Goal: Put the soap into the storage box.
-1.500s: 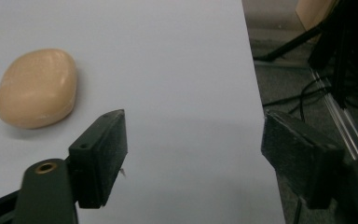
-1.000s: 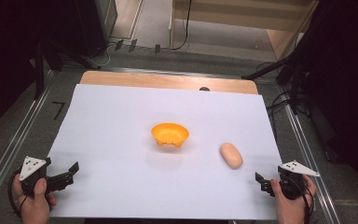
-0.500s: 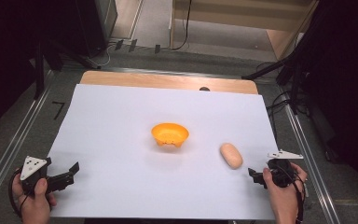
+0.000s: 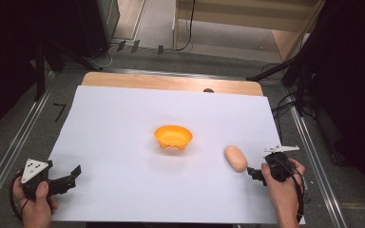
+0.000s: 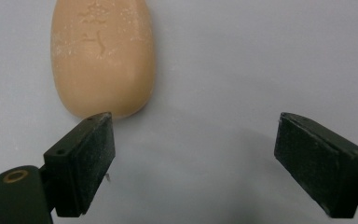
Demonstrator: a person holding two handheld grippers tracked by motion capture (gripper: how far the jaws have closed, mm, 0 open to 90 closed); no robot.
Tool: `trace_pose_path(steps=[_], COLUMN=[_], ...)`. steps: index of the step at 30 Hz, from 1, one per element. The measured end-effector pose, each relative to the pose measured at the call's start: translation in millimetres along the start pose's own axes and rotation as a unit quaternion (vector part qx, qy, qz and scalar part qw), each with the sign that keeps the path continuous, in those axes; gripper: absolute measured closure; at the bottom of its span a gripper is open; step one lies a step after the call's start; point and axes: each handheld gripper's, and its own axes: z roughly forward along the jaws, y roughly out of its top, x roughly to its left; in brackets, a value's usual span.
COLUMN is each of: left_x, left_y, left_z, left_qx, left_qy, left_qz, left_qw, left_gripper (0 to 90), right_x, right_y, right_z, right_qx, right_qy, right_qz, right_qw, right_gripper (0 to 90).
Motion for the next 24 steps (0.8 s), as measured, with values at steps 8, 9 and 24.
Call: trace_pose_path(steps=[8,9,24], left_x=[-0.5,-0.4,-0.5], left_y=[-0.1,-0.1,0.0], left_z=[0.1,0.2,1.0], left_qx=[0.0,0.0,0.001], left_qy=[0.001,0.001,-0.002], left_qz=[0.001,0.002,0.003], left_qw=[1.0,1.0,1.0], left_gripper=[0.0,0.0,0.0], right_x=[7.7,8.9,28.3], right_y=[16.2,17.9,41.5], right_z=[6.4,7.7,25.6], right_qx=[0.026,0.03,0.056], right_qy=[0.015,0.017,0.037], right_qz=[0.001,0.002,0.008], right_qw=[0.9995,0.9994,0.9977], right_gripper=[9.0,8.7,4.5])
